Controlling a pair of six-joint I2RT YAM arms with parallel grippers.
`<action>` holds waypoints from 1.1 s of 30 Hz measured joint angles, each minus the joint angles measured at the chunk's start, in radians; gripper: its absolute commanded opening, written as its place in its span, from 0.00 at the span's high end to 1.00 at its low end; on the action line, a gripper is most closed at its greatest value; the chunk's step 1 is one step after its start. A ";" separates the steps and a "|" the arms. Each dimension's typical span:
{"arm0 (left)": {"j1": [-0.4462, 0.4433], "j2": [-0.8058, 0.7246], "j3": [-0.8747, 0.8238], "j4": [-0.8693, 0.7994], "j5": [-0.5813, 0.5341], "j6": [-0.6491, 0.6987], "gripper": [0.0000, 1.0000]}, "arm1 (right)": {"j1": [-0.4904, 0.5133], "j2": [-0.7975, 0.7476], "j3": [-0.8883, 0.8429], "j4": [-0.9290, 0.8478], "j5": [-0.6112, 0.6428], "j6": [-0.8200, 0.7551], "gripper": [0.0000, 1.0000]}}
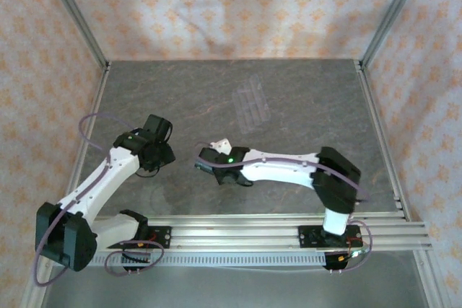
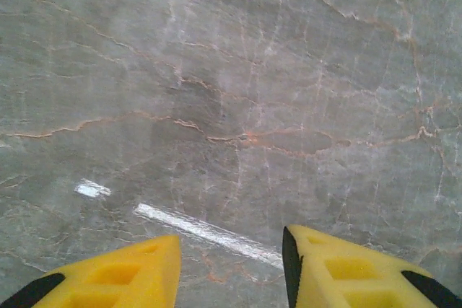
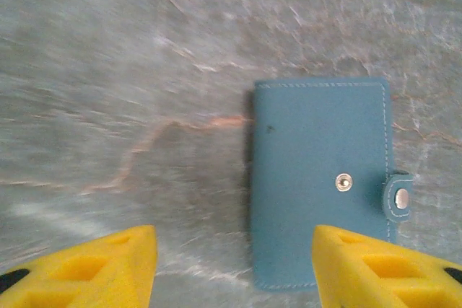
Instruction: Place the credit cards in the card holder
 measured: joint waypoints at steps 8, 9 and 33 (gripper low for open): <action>-0.225 0.195 0.169 0.064 0.069 0.074 0.69 | -0.161 -0.120 -0.068 0.011 -0.061 -0.034 0.60; -0.263 0.231 0.196 0.087 0.082 0.078 0.70 | -0.178 -0.113 -0.085 0.005 -0.068 -0.039 0.60; -0.379 0.612 0.324 0.292 0.220 0.075 0.74 | -0.257 -0.009 -0.151 -0.025 -0.125 -0.075 0.74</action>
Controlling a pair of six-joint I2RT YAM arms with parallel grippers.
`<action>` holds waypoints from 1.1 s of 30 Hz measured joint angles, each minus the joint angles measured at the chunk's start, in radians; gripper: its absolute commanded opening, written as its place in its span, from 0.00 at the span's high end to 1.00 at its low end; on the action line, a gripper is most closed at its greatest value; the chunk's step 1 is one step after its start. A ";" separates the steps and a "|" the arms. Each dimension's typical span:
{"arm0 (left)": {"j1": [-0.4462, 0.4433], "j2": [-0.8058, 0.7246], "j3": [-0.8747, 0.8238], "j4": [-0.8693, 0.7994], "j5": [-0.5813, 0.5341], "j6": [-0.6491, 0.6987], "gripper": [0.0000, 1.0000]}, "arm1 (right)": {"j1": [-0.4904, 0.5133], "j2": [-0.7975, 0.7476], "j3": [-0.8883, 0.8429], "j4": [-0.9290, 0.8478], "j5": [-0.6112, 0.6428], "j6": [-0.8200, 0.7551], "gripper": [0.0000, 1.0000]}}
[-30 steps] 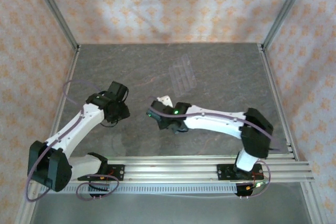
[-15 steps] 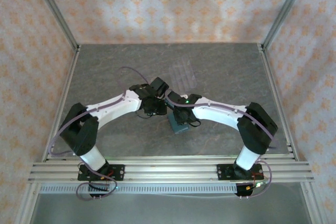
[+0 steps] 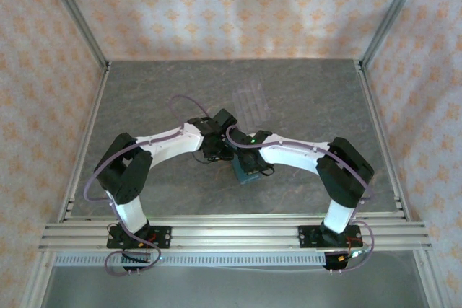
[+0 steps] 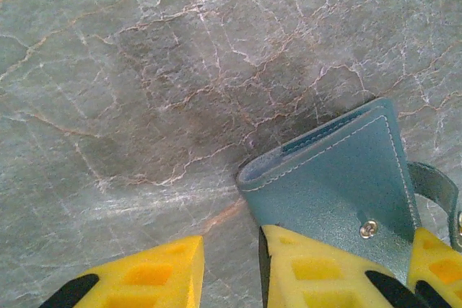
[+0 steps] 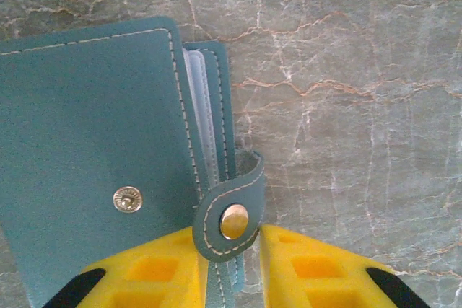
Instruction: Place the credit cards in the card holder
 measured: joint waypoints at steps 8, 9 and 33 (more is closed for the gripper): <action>-0.013 0.027 0.000 0.024 0.006 -0.001 0.74 | 0.000 -0.004 0.000 -0.032 0.038 -0.001 0.70; -0.014 0.029 0.000 0.027 0.009 -0.002 0.74 | 0.000 -0.005 0.000 -0.035 0.039 -0.001 0.69; -0.019 0.047 -0.028 0.131 0.019 -0.029 0.76 | -0.027 -0.033 0.007 -0.037 -0.060 -0.023 0.75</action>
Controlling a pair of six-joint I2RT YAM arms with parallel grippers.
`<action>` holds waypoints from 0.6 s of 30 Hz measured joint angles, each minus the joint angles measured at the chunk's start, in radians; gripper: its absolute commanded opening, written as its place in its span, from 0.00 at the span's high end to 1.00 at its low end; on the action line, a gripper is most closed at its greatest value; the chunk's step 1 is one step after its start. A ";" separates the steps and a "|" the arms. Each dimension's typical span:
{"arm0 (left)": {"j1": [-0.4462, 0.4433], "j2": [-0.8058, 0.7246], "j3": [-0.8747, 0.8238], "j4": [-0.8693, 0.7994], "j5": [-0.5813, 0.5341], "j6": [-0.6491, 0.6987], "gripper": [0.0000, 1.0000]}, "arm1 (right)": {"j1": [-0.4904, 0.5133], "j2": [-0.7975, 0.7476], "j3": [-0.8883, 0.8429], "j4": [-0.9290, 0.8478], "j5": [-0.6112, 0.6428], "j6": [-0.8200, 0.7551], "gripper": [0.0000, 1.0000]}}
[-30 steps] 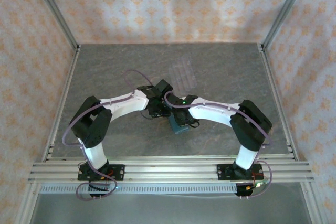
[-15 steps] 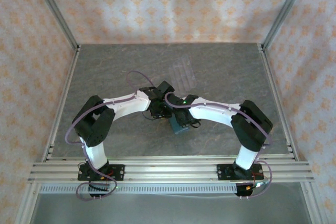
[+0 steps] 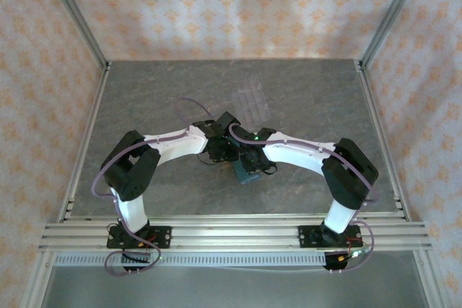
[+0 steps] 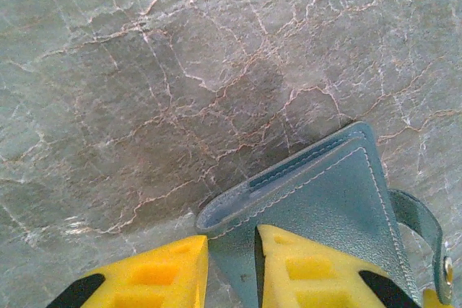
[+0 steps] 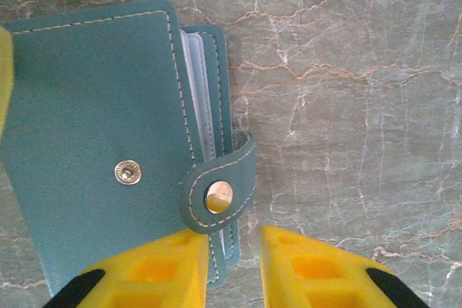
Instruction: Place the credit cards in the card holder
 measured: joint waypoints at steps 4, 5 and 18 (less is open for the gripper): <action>0.001 -0.014 -0.014 0.016 0.000 -0.018 0.76 | 0.001 -0.002 0.000 0.009 -0.004 0.000 0.76; 0.002 -0.019 -0.015 0.016 0.001 -0.023 0.76 | 0.001 -0.004 0.000 0.013 -0.004 0.000 0.76; 0.066 -0.154 -0.115 0.005 0.027 -0.069 0.74 | -0.043 -0.028 0.021 0.106 -0.011 0.000 0.76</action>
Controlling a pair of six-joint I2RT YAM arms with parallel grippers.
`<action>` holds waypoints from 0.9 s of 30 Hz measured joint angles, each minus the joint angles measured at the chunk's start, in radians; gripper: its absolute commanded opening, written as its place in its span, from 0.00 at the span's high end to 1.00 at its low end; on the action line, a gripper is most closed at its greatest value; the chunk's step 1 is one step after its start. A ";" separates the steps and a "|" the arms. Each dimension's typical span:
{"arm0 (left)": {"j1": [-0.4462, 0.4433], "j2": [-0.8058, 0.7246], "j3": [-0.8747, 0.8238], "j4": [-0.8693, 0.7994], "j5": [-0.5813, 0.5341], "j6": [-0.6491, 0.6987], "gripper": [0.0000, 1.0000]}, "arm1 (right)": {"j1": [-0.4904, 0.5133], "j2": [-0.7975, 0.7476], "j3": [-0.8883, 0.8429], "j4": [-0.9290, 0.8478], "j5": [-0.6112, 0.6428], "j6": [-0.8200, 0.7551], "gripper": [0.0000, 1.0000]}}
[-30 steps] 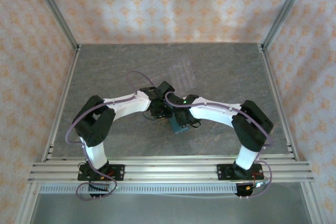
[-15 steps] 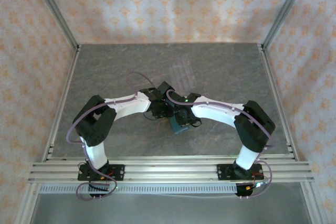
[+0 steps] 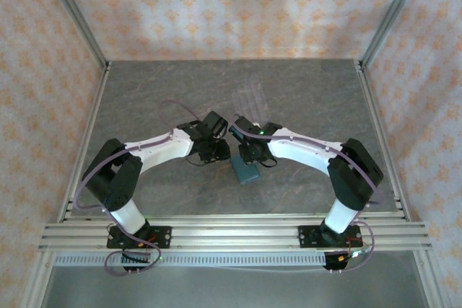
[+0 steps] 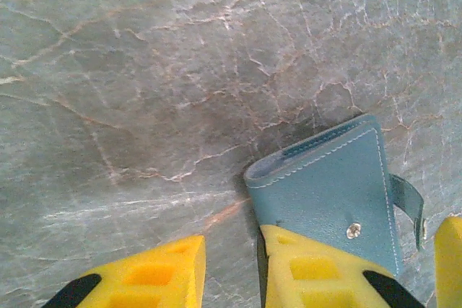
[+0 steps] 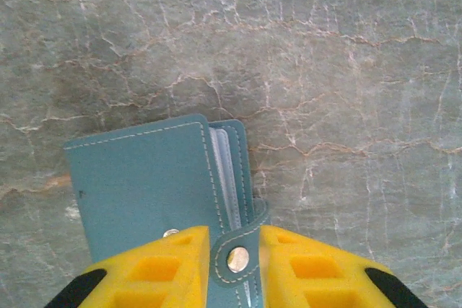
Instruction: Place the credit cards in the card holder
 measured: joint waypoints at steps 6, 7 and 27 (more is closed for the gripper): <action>-0.001 -0.005 -0.042 0.003 0.026 0.000 0.74 | 0.000 0.000 0.004 0.006 -0.004 0.000 0.78; -0.001 -0.005 -0.049 0.004 0.029 0.000 0.74 | 0.000 0.000 0.005 0.005 -0.005 0.000 0.80; -0.017 0.000 -0.095 0.047 0.051 -0.011 0.74 | 0.020 0.062 0.034 -0.006 -0.015 -0.027 0.70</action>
